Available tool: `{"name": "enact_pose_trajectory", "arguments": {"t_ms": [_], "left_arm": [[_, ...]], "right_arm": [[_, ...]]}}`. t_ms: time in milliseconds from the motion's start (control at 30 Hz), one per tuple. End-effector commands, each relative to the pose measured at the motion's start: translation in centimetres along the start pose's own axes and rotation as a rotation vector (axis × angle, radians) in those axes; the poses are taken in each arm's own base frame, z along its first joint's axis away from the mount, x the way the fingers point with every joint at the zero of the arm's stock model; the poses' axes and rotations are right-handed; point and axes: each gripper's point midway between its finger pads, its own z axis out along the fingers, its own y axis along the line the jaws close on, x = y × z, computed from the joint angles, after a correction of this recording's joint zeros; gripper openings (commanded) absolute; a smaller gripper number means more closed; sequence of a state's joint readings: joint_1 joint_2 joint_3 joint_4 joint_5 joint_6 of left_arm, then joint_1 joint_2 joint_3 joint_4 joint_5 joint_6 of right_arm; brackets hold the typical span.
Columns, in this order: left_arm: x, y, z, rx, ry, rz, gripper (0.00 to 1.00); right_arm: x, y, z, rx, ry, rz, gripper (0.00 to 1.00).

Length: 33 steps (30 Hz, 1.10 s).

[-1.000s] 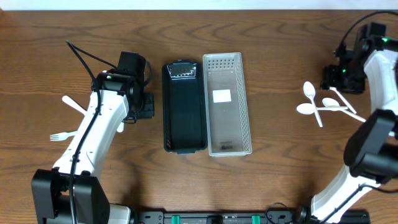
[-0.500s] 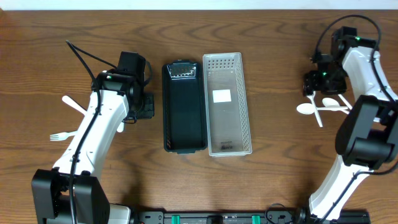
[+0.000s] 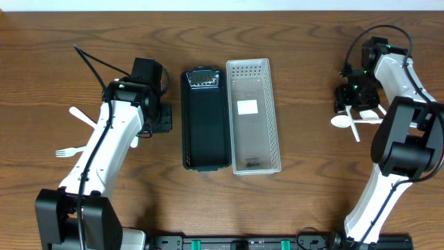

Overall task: Pack container
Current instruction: 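Move the right gripper to the white spoons on the right, then grasp a white spoon with the right gripper and lift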

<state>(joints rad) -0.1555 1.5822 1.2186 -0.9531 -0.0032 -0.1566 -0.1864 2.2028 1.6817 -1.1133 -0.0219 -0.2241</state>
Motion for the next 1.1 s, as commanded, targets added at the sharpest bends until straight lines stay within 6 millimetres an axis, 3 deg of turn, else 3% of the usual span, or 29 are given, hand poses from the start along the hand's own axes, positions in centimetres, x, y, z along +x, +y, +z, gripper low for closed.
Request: {"name": "enact_pose_trajectory", "arguments": {"t_ms": [0, 267, 467, 733, 900, 1067], "left_arm": [[0.2, 0.0, 0.3, -0.006, 0.010, 0.009, 0.38], [0.2, 0.0, 0.3, -0.007, 0.010, 0.009, 0.38], [0.2, 0.0, 0.3, -0.006, 0.010, 0.009, 0.38], [0.2, 0.0, 0.3, -0.006, 0.010, 0.009, 0.38], [0.2, 0.0, 0.3, -0.006, 0.010, 0.009, 0.38], [0.2, 0.0, 0.3, -0.006, 0.010, 0.009, 0.38]], "right_arm": [[0.5, 0.1, 1.1, 0.003, 0.022, -0.011, 0.64], [2.4, 0.5, 3.8, -0.006, 0.062, 0.000, 0.61], [2.6, 0.5, 4.2, -0.007, 0.067, 0.017, 0.24], [2.2, 0.5, 3.8, -0.003, 0.056, 0.045, 0.01], [0.5, 0.4, 0.4, 0.004, 0.020, 0.056, 0.01], [-2.9, 2.1, -7.2, 0.026, -0.116, 0.023, 0.01]]}}
